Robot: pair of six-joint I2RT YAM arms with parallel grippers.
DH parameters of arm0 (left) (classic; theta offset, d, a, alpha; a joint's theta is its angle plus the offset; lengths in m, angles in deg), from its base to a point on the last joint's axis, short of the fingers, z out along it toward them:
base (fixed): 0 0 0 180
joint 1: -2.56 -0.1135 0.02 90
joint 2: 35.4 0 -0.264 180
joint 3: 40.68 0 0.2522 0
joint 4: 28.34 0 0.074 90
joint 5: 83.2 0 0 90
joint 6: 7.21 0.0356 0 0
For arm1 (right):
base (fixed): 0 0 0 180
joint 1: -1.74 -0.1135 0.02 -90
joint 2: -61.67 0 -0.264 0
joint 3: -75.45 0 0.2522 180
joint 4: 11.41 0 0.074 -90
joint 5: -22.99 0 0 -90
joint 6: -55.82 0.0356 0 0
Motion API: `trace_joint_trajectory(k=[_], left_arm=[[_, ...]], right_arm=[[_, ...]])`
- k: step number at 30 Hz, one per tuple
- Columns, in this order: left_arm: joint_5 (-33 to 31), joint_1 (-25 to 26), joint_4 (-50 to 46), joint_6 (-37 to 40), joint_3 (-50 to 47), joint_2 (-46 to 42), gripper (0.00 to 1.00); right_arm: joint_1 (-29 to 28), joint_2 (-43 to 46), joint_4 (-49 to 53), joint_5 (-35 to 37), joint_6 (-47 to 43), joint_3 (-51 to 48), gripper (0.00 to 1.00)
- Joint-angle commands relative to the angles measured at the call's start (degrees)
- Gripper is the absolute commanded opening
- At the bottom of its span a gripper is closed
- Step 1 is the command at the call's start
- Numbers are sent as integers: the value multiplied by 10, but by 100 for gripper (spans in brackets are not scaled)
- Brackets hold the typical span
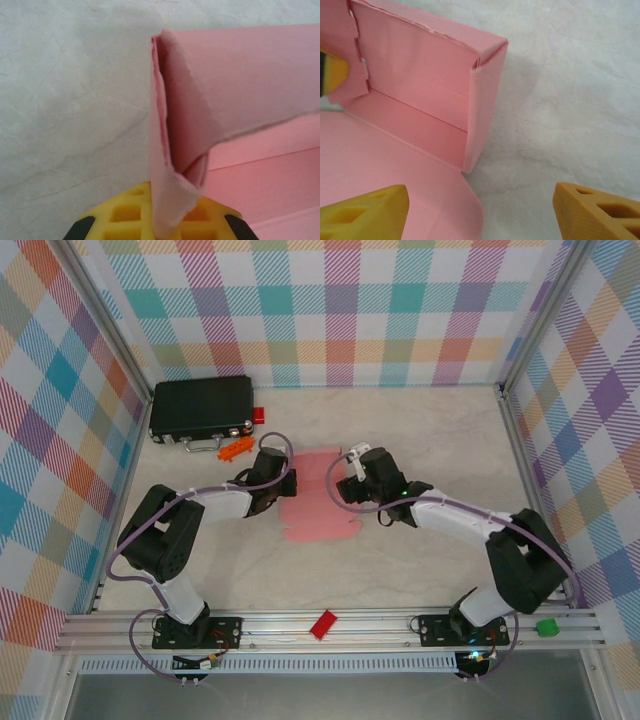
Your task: Fold the paper box
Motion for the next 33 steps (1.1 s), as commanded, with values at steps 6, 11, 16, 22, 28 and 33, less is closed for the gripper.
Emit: trace_joint_trajectory(k=[6,11,16,22,28,33], left_arm=[[21,8,-120,-200,50,3,0],[13,15,-149,-317,48,-16,0],[-27,39,-188,-414,54,-48,0],[-48,47,-236,-528,68,-68,0],[-64,51,-271,-582,75,-94,0],[-42,51,-257,-610,69,-95,0]], right_arm=[[50,128,108,-76,154,-55,78],[76,212,133,-137,226,-95,78],[78,271,135,-193,299,-124,78],[79,268,111,-228,376,-135,75],[79,241,74,-250,416,-129,71],[79,204,36,-285,435,-118,65]])
